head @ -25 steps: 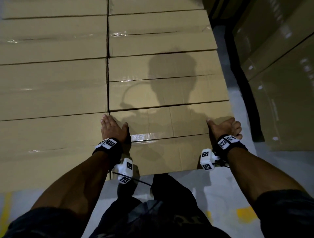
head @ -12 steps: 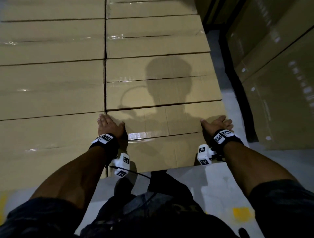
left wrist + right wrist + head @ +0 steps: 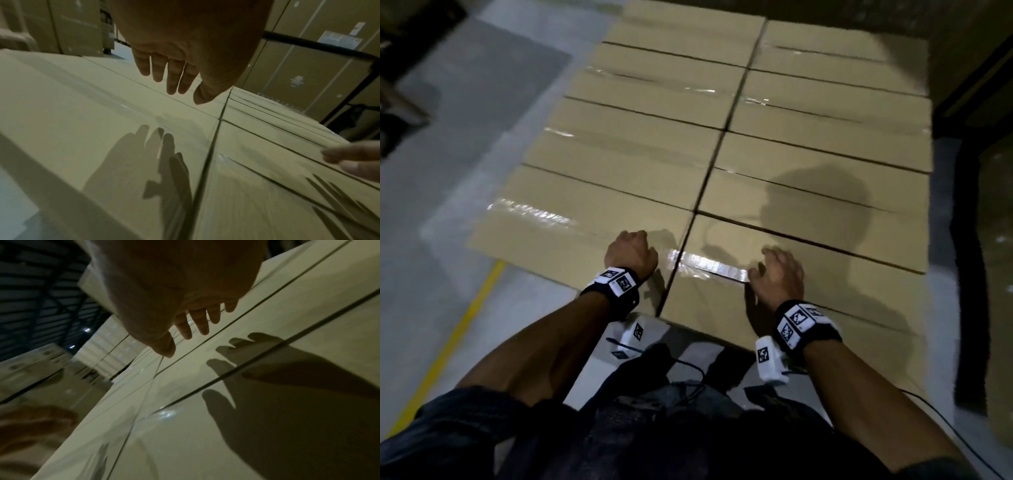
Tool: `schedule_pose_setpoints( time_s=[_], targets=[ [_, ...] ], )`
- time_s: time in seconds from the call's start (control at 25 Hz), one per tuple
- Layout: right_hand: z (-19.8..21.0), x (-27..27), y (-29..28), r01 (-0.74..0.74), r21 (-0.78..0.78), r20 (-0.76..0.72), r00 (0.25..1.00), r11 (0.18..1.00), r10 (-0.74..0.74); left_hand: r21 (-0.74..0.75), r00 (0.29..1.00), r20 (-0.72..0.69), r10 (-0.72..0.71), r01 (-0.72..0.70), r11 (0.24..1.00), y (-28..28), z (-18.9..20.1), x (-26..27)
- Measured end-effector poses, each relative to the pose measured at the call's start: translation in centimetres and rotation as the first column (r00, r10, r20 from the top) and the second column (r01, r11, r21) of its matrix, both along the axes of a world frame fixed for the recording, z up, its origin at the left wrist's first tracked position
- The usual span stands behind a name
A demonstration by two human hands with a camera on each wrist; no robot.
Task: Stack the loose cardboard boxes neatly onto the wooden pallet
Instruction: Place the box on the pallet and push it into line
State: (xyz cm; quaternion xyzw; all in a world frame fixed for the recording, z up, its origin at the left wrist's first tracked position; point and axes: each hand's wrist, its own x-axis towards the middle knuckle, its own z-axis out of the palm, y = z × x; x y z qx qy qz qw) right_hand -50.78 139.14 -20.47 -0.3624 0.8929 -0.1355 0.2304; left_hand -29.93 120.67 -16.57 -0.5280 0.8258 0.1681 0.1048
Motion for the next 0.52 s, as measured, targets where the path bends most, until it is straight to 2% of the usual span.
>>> schedule_pose_setpoints(
  time_s=[0.16, 0.36, 0.52],
  targets=[
    [1.3, 5.2, -4.1, -0.3, -0.014, -0.035, 0.954, 0.954, 0.299, -0.106, 0.997, 0.073, -0.02, 0.028, 0.994, 0.9, 1.4, 5.1],
    [4.4, 11.8, -7.9, -0.507, 0.004, -0.056, 0.86, 0.862, 0.507, -0.193, 1.0, 0.021, 0.017, -0.013, 0.981, 1.5, 2.3, 11.9],
    [6.2, 18.5, -10.4, -0.605, -0.012, -0.111, 0.792, 0.796, 0.6, -0.228, 0.996, -0.056, 0.07, -0.081, 0.97, 1.6, 2.8, 18.7]
  ],
)
